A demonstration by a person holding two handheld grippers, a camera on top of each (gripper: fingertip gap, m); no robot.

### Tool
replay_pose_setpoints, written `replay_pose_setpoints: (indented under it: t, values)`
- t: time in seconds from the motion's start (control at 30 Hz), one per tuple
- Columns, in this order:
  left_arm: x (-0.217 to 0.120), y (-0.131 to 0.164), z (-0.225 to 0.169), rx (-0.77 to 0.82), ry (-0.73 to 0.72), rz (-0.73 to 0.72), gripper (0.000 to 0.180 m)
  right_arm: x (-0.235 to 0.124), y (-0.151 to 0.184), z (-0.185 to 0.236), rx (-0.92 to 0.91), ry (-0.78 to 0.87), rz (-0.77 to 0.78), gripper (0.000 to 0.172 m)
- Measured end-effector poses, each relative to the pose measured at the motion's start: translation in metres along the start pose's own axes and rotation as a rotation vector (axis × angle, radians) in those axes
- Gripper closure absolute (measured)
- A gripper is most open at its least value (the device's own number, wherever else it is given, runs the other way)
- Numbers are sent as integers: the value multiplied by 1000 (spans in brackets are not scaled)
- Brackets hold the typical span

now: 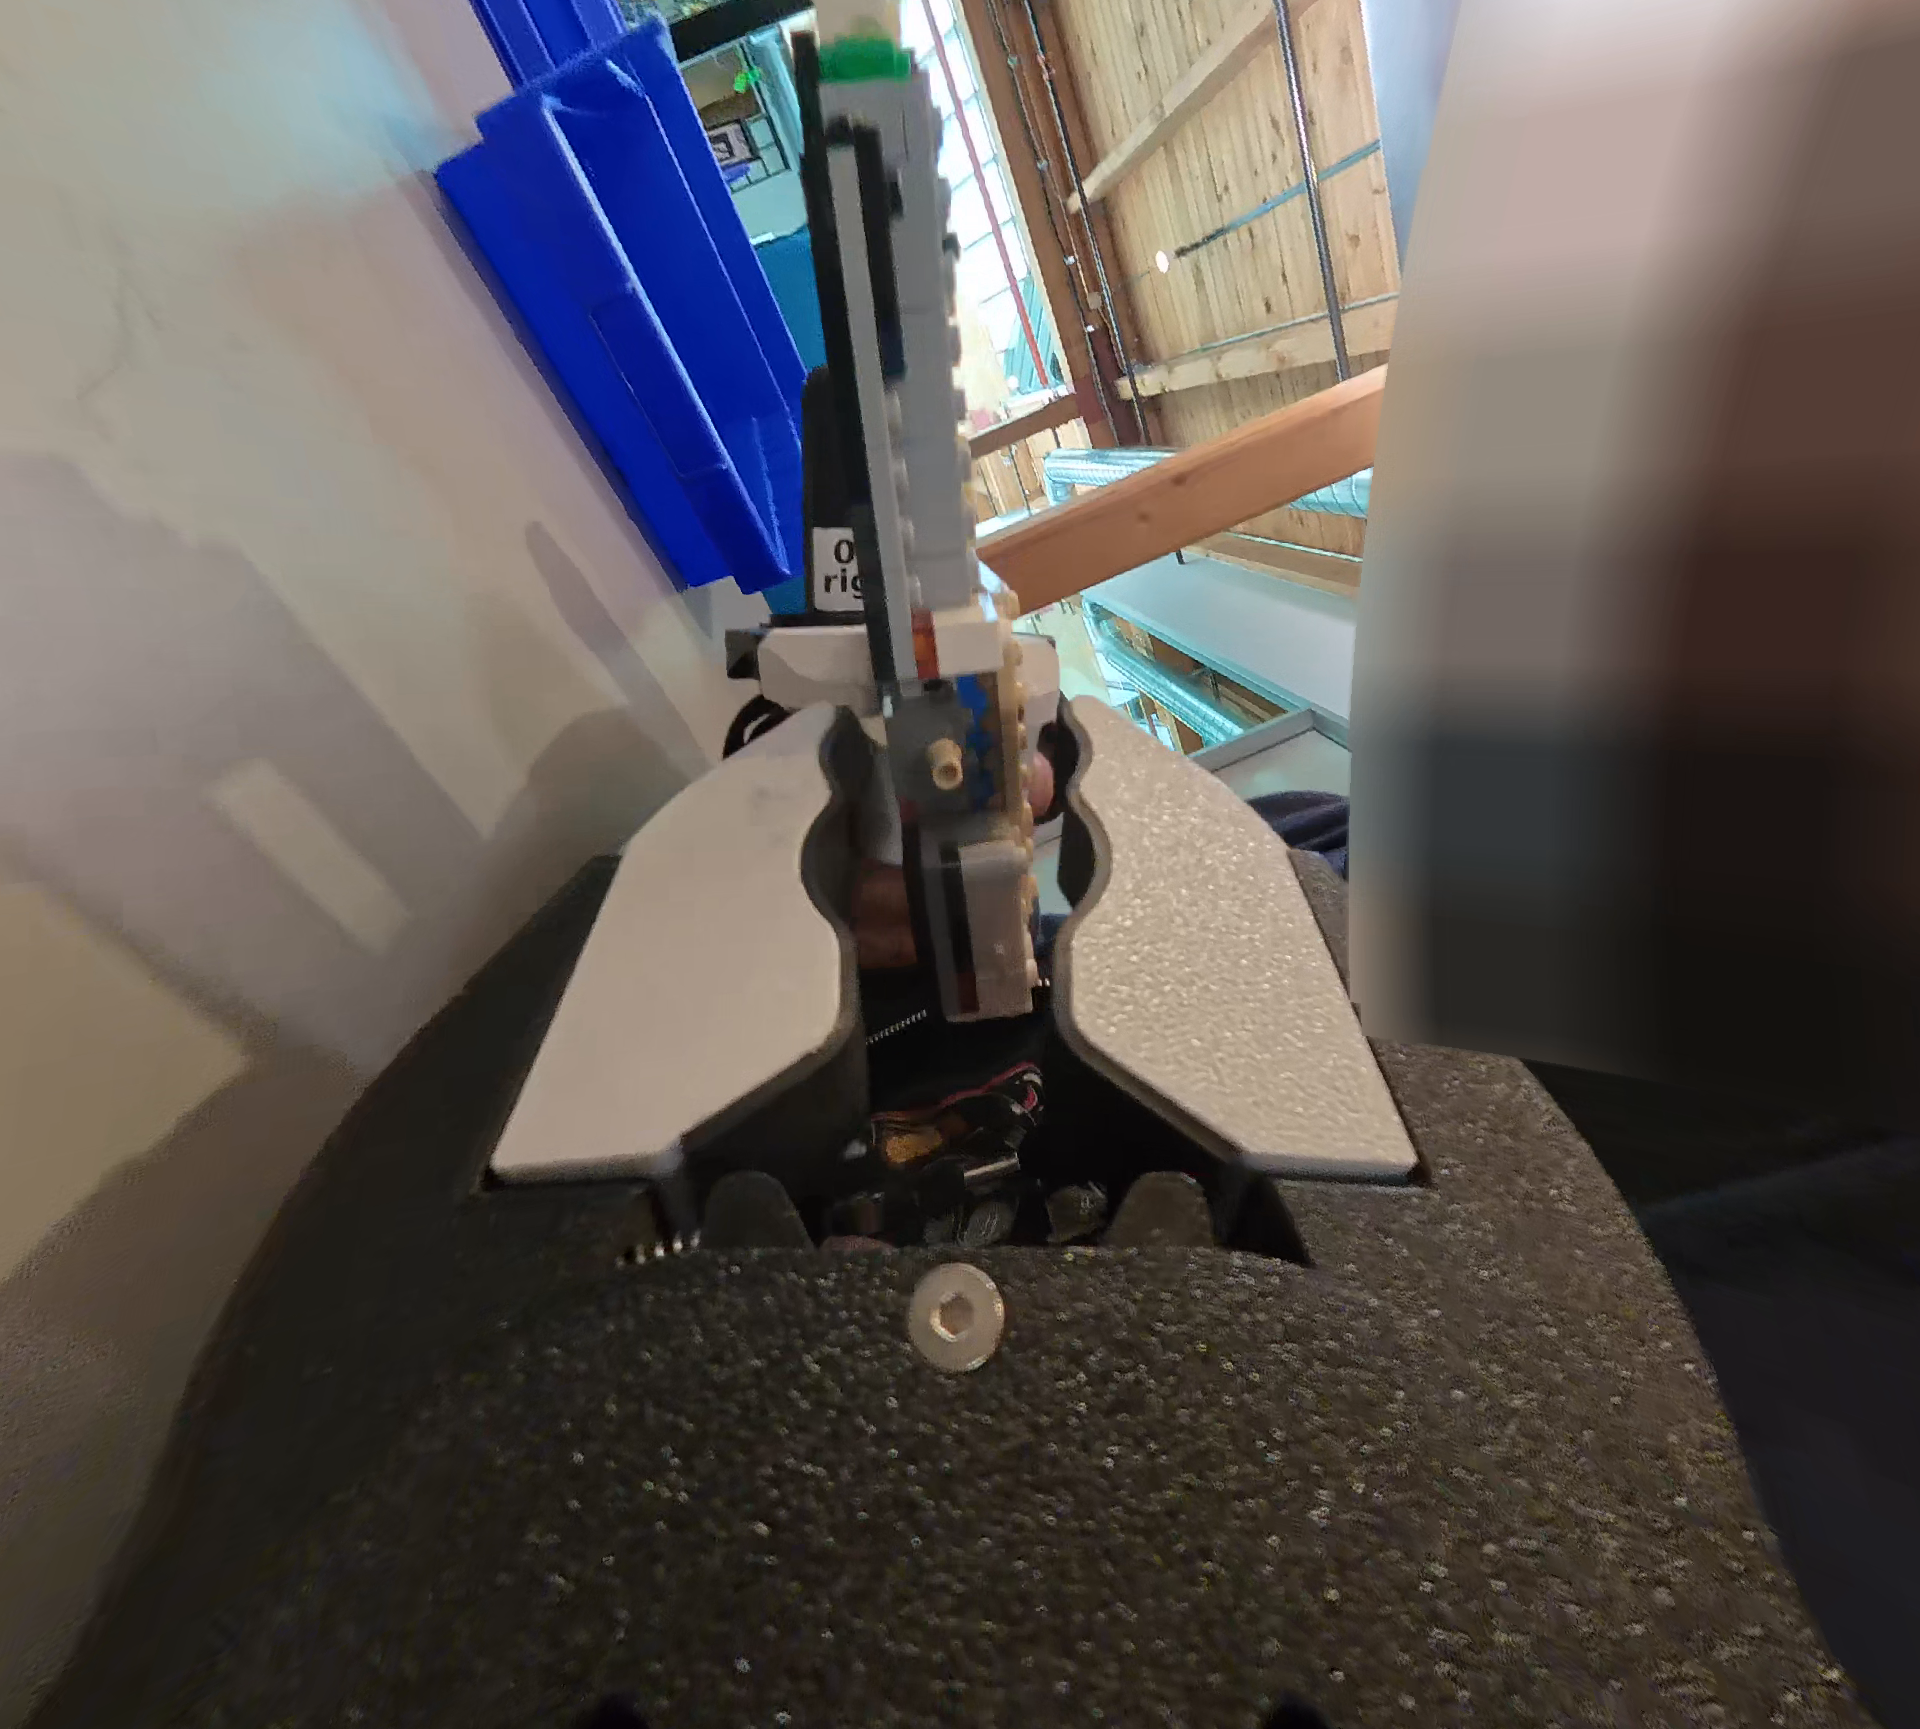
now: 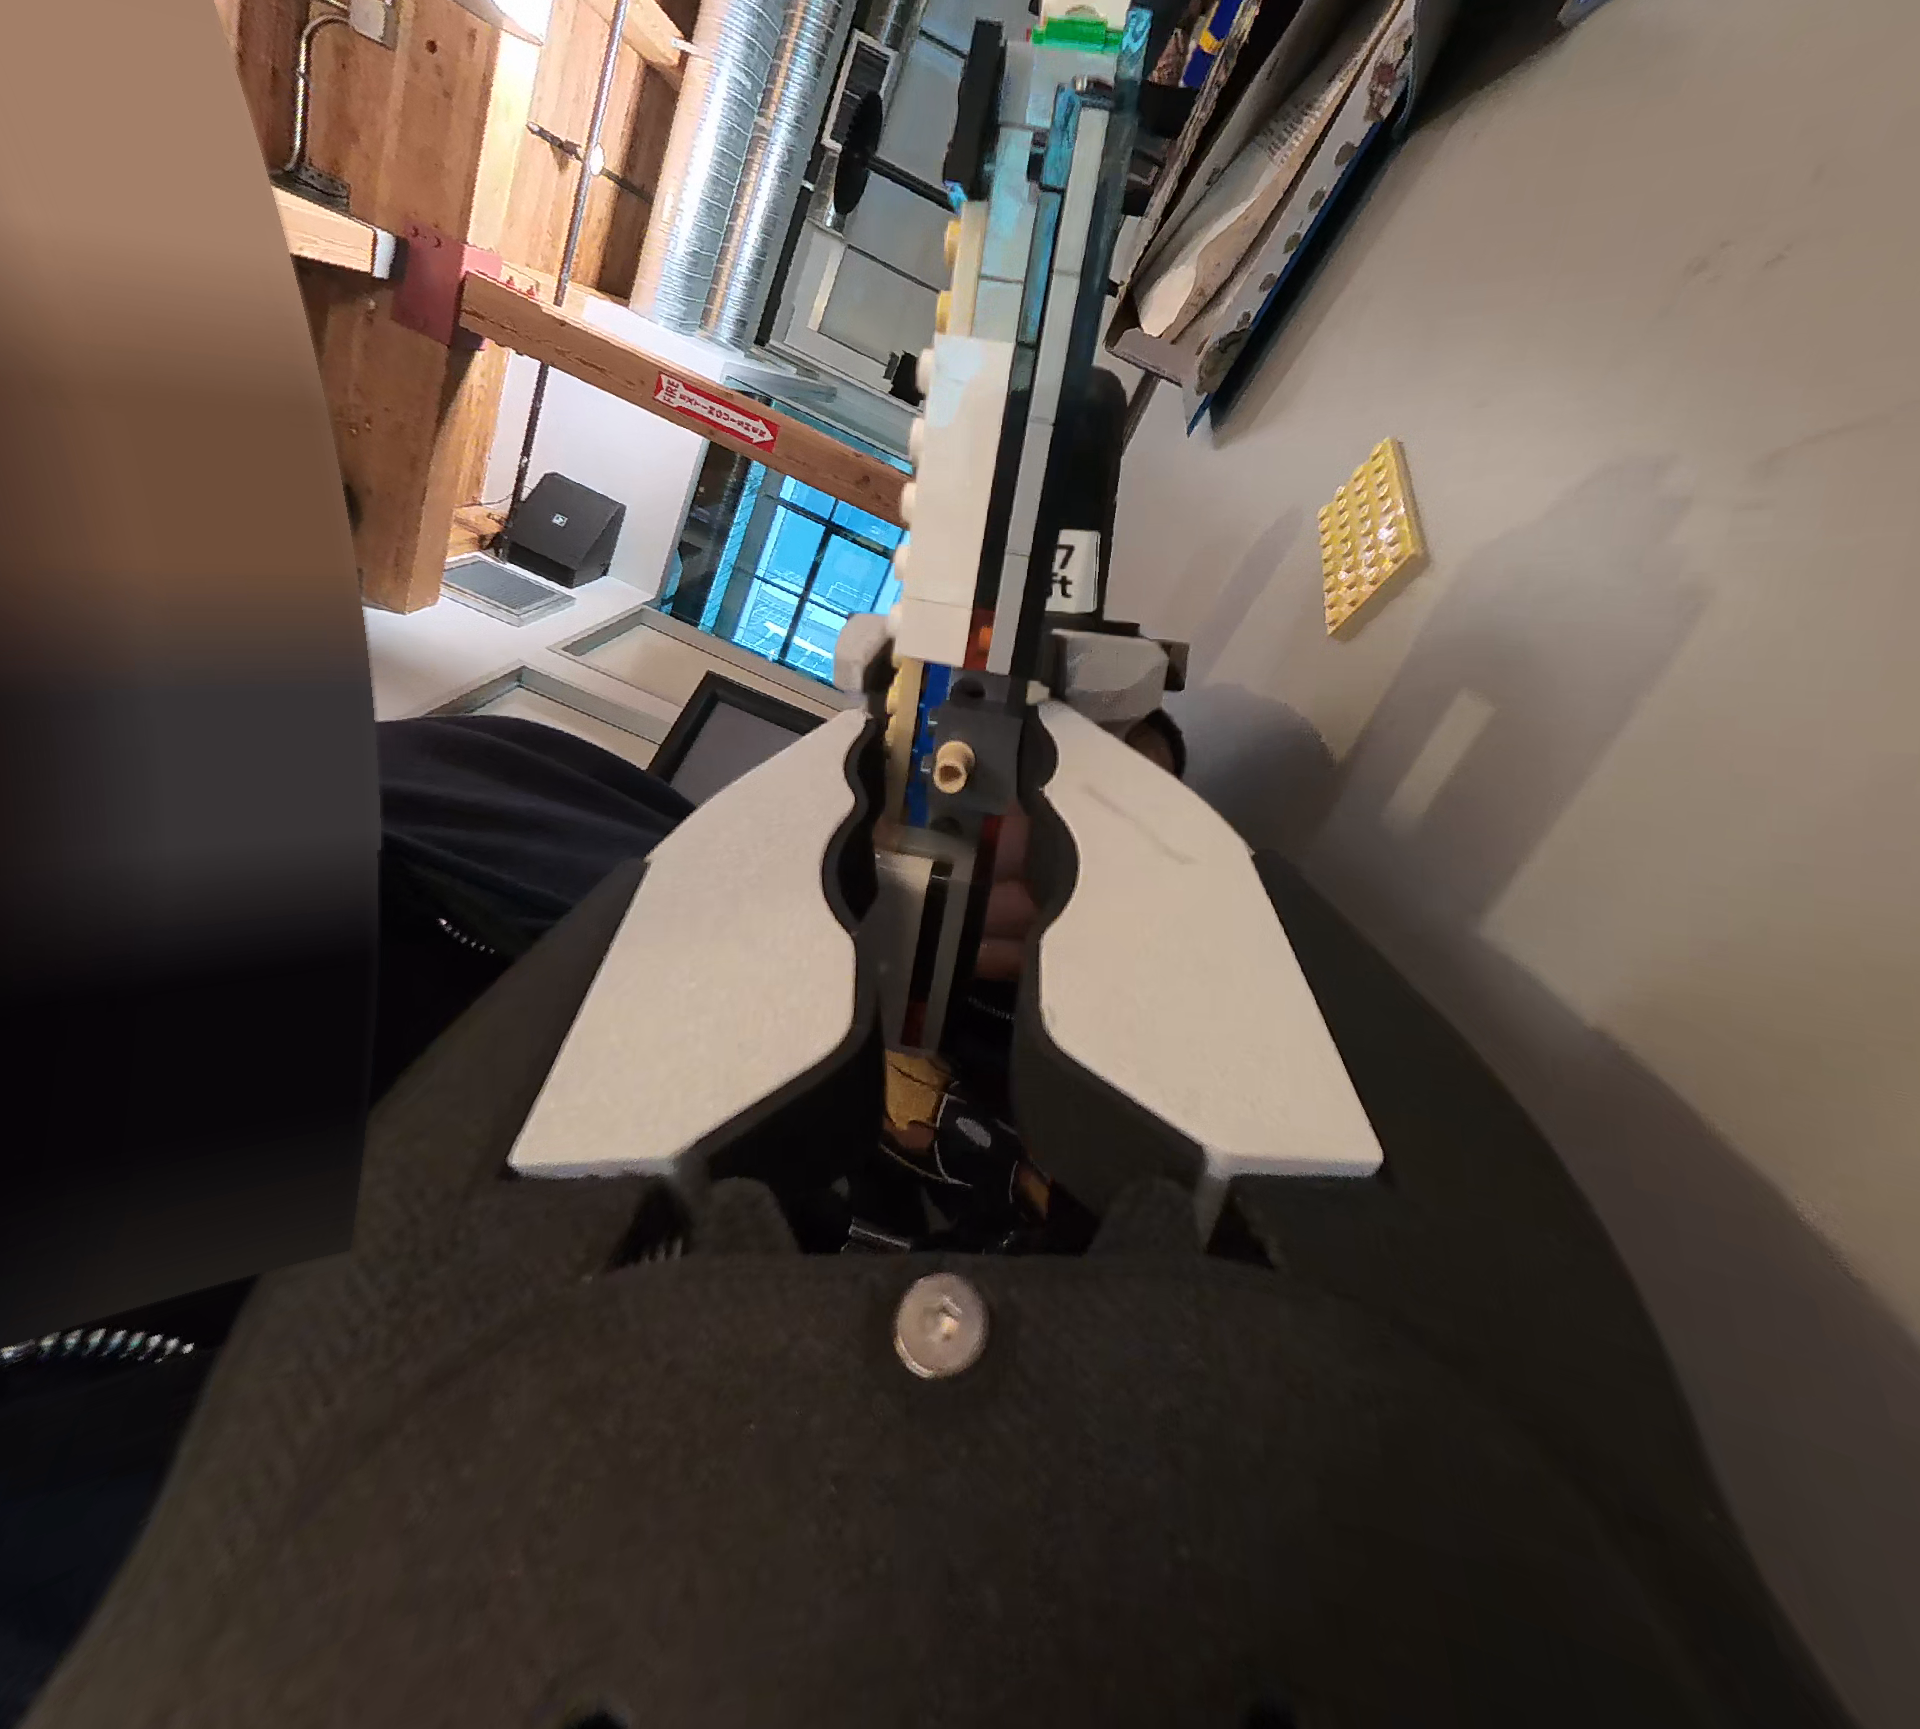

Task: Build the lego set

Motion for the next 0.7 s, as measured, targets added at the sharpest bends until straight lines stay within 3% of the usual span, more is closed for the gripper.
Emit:
replay_pose_setpoints:
  t: [0.13, 0.27, 0.6, 0.7]
  values:
    - [3, -1, 3, -2, -28, 5, 141, -1, 3, -3, 17, 4, -1, 146]
    - [7, -1, 5, -19, -30, -7, 157, -1, 2, -4, 42, -5, -21, 146]
    - [5, 3, 8, -32, -47, -2, 157, -3, 6, -6, 38, 10, -6, 145]
    - [4, 4, 8, -20, -47, 4, 157, -4, 3, -11, 25, 47, -10, 130]
Point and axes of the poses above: each gripper's, where its closed fingertips meet, x out along the fingers, y out of its underside, z = x × y across the jaws, the point moved 1 cm from there along -x, back along the fingers, and after that the axes turned 12 degrees about -z, right-handed, at the moved point
